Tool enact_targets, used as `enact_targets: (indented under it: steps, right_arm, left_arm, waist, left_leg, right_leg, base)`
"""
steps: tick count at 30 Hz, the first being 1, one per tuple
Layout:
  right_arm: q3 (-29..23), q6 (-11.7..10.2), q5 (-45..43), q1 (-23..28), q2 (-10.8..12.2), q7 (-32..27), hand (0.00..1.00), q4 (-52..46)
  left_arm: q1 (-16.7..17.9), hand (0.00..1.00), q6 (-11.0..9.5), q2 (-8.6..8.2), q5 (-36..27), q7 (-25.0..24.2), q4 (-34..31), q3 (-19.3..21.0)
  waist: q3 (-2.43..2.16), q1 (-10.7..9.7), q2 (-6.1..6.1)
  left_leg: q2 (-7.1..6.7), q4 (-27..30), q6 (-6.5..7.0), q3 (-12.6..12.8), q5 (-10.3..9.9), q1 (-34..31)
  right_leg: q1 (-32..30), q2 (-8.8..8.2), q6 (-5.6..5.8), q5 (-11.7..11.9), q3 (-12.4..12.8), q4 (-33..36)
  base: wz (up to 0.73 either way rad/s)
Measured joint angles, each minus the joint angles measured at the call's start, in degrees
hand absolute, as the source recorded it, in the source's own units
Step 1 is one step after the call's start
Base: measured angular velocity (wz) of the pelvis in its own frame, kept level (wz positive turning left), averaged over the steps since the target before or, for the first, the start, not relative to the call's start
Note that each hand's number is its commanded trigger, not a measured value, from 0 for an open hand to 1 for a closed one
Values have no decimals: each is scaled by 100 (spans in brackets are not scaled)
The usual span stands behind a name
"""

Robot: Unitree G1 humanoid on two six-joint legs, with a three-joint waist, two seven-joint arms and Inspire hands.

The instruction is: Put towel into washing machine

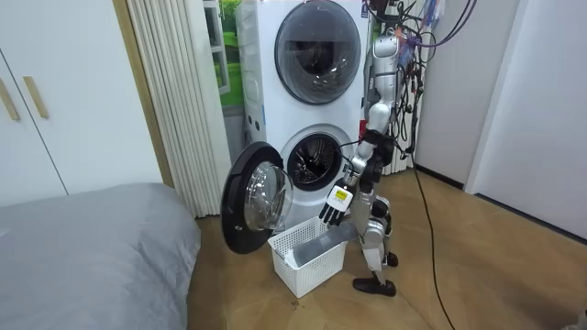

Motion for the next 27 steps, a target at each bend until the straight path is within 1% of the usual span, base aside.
enact_targets:
  steps: [11, 14, 15, 17, 19, 21, 22, 23, 24, 25, 26, 27]
  right_arm:
    - [2, -5, -2, -10, -2, 0, 0, -1]
    - [5, -4, -72, -92, -3, 4, 0, 2]
    - [12, -3, -103, -108, -5, 12, 0, 8]
    - [63, -1, -104, -187, -7, 22, 0, 46]
    - [120, -8, -103, -221, -21, 42, 0, 94]
    - [255, -8, -134, -434, -39, 47, 0, 186]
    - [308, -10, -153, -496, -41, 46, 0, 239]
    - [345, -12, -153, -567, -41, 42, 0, 266]
    - [405, -18, -154, -626, -43, 25, 0, 329]
    - [461, -39, -154, -738, -51, 2, 0, 414]
    - [466, -46, -155, -799, -55, -7, 0, 435]
    - [452, -54, -224, -901, -52, -34, 0, 446]
  left_arm:
    - [-3, 0, -17, 7, 42, -71, -8, -5]
    - [-52, 0, -74, 7, 233, -47, -11, -20]
    - [-94, 0, -81, 10, 322, -6, -11, -27]
    - [-148, 0, -97, 12, 488, 37, -11, -49]
    - [-231, 0, -114, 26, 645, 69, -1, -155]
    - [-365, 0, -132, 79, 830, 186, -6, -479]
    - [-462, 0, -135, 94, 983, 204, -6, -583]
    - [-524, 0, -136, 96, 1097, 224, -6, -634]
    - [-667, 0, -144, 91, 1379, 270, 5, -713]
    - [-799, 0, -177, 89, 1564, 316, 57, -840]
    - [-881, 0, -210, 89, 1619, 352, 134, -920]
    - [-1043, 0, -231, 76, 1774, 407, 302, -991]
  waist:
    - [9, -15, 14]
    - [4, -40, 12]
    - [-9, -47, -15]
    - [-16, -42, -13]
    - [-15, -65, -5]
    - [-17, -114, 21]
    - [-6, -127, 40]
    - [-6, -131, 43]
    - [-5, -148, 53]
    - [10, -146, 66]
    - [31, -144, 83]
    - [59, -150, 121]
  left_leg:
    - [2, -3, 0, 0, 0, -22]
    - [1, 25, 0, 1, 0, -167]
    - [-1, 33, 3, 1, 2, -249]
    - [-2, 65, 4, 6, 3, -350]
    - [-2, 131, 4, 8, 4, -453]
    - [4, 193, 7, 5, 7, -660]
    - [13, 235, 7, 3, 7, -776]
    - [13, 257, 8, -2, 8, -833]
    - [12, 281, 10, -7, 9, -935]
    - [27, 320, 13, -8, 11, -1029]
    - [57, 344, 13, -7, 12, -1084]
    - [71, 387, 18, -8, 14, -1193]
  right_leg:
    - [-24, 0, 0, 0, -10, 1]
    - [-158, -7, 0, 0, -57, 13]
    - [-233, -11, 0, 0, -58, 13]
    - [-342, -16, -1, 0, -58, 18]
    - [-437, -22, -2, 1, -46, 24]
    - [-635, -31, -4, 2, -42, 63]
    - [-751, -35, -4, 3, -50, 118]
    - [-798, -39, -6, 4, -70, 135]
    - [-904, -43, -9, 5, -91, 161]
    - [-1017, -49, -9, 5, -92, 229]
    - [-1083, -53, -9, 5, -94, 276]
    - [-1257, -60, -10, 4, -114, 419]
  base:
    - [0]
    - [0]
    - [0]
    - [0]
    - [0]
    - [0]
    - [0]
    - [3]
    - [0]
    - [0]
    - [-5]
    - [-8]
